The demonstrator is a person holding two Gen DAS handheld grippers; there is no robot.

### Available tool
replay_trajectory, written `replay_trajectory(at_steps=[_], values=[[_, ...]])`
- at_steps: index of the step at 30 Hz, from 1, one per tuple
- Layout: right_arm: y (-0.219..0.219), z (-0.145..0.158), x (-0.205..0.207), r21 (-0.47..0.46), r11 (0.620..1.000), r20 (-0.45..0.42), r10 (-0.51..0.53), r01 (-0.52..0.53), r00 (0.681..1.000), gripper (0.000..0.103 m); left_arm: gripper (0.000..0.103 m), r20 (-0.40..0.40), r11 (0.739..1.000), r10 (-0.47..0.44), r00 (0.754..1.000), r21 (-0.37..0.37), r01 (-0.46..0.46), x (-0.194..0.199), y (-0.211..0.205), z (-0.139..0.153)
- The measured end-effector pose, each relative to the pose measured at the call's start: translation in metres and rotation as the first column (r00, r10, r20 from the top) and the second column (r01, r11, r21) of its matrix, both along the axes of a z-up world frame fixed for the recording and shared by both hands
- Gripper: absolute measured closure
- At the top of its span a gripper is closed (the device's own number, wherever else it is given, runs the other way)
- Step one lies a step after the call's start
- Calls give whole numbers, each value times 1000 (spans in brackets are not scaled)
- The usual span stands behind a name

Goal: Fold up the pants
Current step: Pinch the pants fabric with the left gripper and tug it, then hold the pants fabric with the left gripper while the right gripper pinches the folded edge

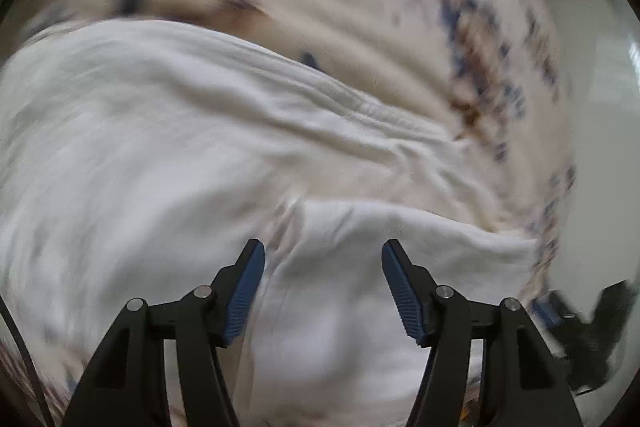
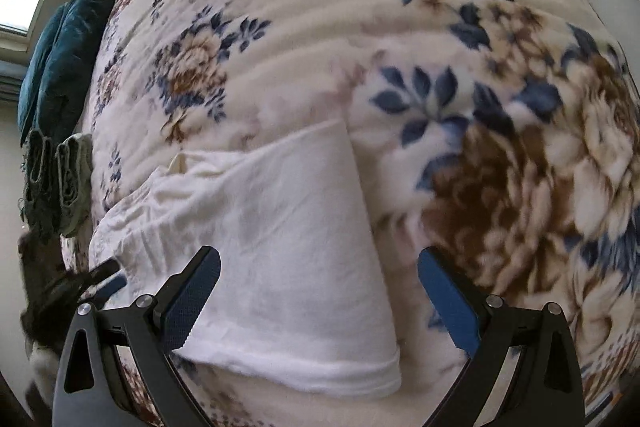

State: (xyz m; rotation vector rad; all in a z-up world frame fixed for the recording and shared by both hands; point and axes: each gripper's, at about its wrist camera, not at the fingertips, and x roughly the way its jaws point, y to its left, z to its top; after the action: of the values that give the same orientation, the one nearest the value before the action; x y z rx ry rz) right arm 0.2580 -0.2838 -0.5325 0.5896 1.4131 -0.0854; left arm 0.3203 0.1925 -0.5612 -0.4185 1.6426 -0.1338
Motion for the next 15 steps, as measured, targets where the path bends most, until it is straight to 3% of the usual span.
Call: replay_trajectory(at_steps=[2, 3, 4, 5, 9, 11, 13, 15], values=[[-4, -7, 6, 3, 1000, -15, -7, 7, 1000, 2, 44, -14, 997, -67, 998, 49, 67, 8, -12, -14], [-5, -10, 6, 10, 1000, -17, -12, 13, 1000, 2, 50, 12, 993, -90, 996, 74, 89, 9, -17, -10], [-7, -13, 8, 15, 1000, -20, -14, 14, 1000, 2, 70, 37, 990, -114, 993, 89, 110, 8, -21, -5], [-8, -17, 9, 14, 1000, -26, -15, 15, 1000, 2, 83, 87, 980, -166, 982, 127, 154, 6, -29, 4], [-7, -26, 12, 25, 1000, -6, 0, 0, 1000, 5, 86, 218, 969, -193, 957, 192, 152, -4, -39, 35], [-5, -27, 15, 26, 1000, 14, 11, -11, 1000, 16, 86, 239, 971, -175, 955, 200, 128, 1, -33, 39], [0, -31, 19, 13, 999, 10, 34, -34, 999, 40, 86, 259, 976, -130, 957, 204, 78, 12, -24, 37], [6, -37, 25, -9, 998, -2, 62, -62, 998, 45, 86, 233, 975, -135, 963, 203, 88, 21, -21, 27]])
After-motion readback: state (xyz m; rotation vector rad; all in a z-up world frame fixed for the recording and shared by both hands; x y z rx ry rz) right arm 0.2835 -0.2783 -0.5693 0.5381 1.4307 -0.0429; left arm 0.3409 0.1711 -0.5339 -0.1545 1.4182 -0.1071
